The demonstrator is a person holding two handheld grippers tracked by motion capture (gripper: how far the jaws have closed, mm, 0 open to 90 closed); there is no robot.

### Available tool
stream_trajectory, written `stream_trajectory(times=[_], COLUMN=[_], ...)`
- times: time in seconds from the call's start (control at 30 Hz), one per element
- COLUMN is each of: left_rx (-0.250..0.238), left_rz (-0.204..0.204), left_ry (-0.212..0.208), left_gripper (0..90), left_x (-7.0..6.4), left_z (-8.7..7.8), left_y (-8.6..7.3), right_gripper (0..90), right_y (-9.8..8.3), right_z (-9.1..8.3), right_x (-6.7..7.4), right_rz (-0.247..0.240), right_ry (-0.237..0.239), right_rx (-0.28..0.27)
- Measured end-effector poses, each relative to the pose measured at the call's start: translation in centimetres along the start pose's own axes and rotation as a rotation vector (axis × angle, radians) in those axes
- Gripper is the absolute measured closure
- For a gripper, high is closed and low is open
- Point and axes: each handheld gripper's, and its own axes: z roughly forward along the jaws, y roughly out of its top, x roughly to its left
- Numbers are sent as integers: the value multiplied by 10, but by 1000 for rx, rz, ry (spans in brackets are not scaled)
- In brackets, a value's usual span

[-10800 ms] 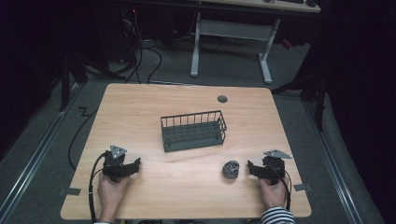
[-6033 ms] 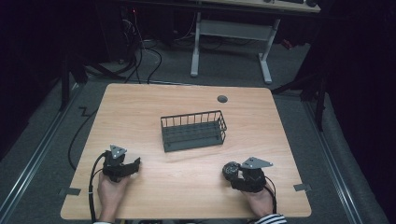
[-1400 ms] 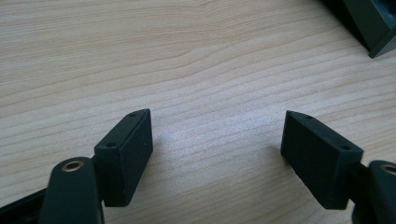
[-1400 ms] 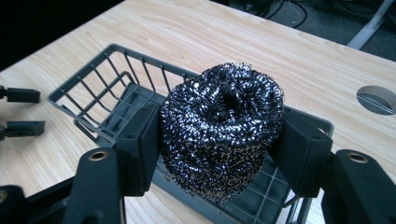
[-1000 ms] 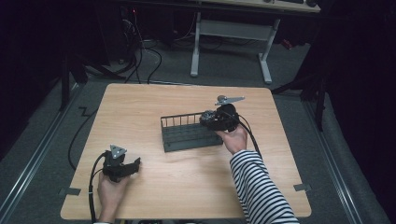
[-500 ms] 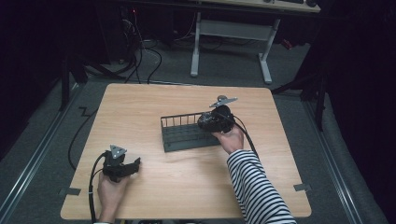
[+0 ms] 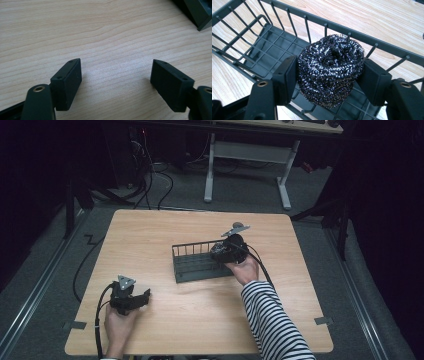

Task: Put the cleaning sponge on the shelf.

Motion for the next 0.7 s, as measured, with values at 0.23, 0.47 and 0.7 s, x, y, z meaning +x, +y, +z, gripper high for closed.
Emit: stream_trajectory(times=[0.23,0.47,0.7], left_rx=[0,0,0], left_rz=[0,0,1], left_ry=[0,0,0], left_gripper=[257,258,257], left_x=[0,0,0], left_z=[0,0,0], left_y=[0,0,0], right_gripper=[353,338,338], right_y=[-1,-1,-2], right_z=[1,-3,-13], right_x=[0,-1,-3], right_rz=[-7,-8,0], right_ry=[-3,6,14], right_rx=[6,-9,-42])
